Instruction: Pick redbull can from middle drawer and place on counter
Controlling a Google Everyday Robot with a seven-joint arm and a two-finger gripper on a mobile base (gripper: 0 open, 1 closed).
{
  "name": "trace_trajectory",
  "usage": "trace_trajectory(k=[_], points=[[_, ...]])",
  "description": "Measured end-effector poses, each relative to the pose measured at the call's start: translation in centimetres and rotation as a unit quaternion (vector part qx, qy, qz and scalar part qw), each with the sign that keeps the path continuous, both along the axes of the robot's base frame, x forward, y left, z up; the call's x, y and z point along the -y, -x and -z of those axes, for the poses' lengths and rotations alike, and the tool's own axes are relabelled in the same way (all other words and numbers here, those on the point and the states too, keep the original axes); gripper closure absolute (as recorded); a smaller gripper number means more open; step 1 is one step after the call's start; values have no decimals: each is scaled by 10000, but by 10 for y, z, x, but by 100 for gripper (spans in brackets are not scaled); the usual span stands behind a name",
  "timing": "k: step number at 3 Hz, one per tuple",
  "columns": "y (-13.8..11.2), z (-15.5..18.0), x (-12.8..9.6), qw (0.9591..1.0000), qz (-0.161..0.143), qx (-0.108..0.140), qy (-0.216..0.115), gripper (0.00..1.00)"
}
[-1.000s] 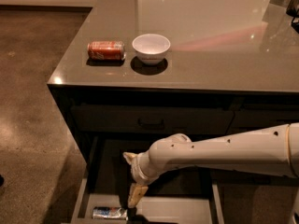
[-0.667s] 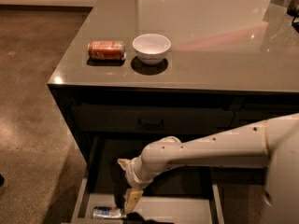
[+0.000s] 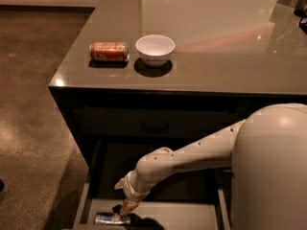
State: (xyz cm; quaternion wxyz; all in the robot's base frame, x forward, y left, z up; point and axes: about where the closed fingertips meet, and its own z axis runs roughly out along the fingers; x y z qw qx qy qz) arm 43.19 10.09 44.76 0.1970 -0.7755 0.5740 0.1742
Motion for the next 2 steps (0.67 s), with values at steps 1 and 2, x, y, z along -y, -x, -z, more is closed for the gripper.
trace_trajectory(k=[1,2], points=[[1,13,-5,9999,-76,-64,33,28],[4,25,-5,9998,-104,-121,84,29]])
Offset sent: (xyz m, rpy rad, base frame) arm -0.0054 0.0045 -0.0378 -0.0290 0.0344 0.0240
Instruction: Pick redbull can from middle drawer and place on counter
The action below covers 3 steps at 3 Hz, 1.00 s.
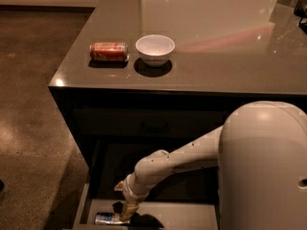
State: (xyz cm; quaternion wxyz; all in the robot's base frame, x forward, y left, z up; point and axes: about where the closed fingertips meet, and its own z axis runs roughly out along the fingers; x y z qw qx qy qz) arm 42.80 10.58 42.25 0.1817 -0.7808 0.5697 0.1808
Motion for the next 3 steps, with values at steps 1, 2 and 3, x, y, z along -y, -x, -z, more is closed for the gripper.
trace_trajectory(k=[1,2,3], points=[[1,13,-1,10000,-13,-4,3,32],[6,22,3,10000,53,-44,31,33],[10,30,6,9999,105,-70,67,33]])
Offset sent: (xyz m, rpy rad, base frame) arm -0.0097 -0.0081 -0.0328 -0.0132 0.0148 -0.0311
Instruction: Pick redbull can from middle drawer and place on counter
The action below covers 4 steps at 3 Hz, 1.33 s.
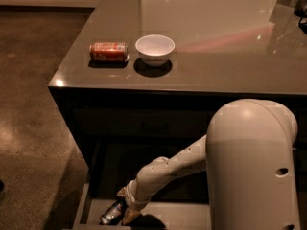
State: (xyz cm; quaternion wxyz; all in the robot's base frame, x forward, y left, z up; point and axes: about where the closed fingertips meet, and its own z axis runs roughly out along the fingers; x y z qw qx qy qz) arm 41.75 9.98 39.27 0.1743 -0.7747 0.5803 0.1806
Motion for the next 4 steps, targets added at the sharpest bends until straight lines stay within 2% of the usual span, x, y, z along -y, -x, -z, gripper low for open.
trace_trajectory(k=[1,2,3,4], points=[[5,11,-1,10000,-29,7,-17,33],[5,11,-6,9997,-24,111,-202,43],[5,-1,-20,9982,-89,234,-541,69],[6,-7,-28,9965,-173,247,-784,93]])
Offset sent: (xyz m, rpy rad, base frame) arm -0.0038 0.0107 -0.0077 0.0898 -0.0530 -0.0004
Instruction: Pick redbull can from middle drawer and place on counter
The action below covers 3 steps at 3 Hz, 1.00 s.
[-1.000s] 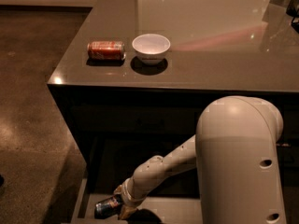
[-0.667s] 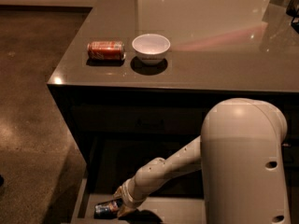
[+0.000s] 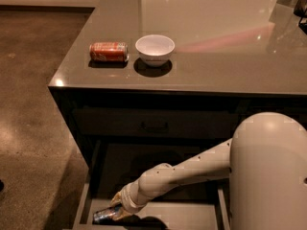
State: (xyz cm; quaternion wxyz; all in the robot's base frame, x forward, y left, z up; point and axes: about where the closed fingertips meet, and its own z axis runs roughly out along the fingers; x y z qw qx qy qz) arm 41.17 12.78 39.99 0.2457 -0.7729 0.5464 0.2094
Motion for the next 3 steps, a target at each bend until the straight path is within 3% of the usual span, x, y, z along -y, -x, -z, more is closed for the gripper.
trace_trajectory(k=[1,3], points=[[0,-4,-5,9996,-115,2,-242,100],[-9,-30,16,9965,-28,134,-830,100]])
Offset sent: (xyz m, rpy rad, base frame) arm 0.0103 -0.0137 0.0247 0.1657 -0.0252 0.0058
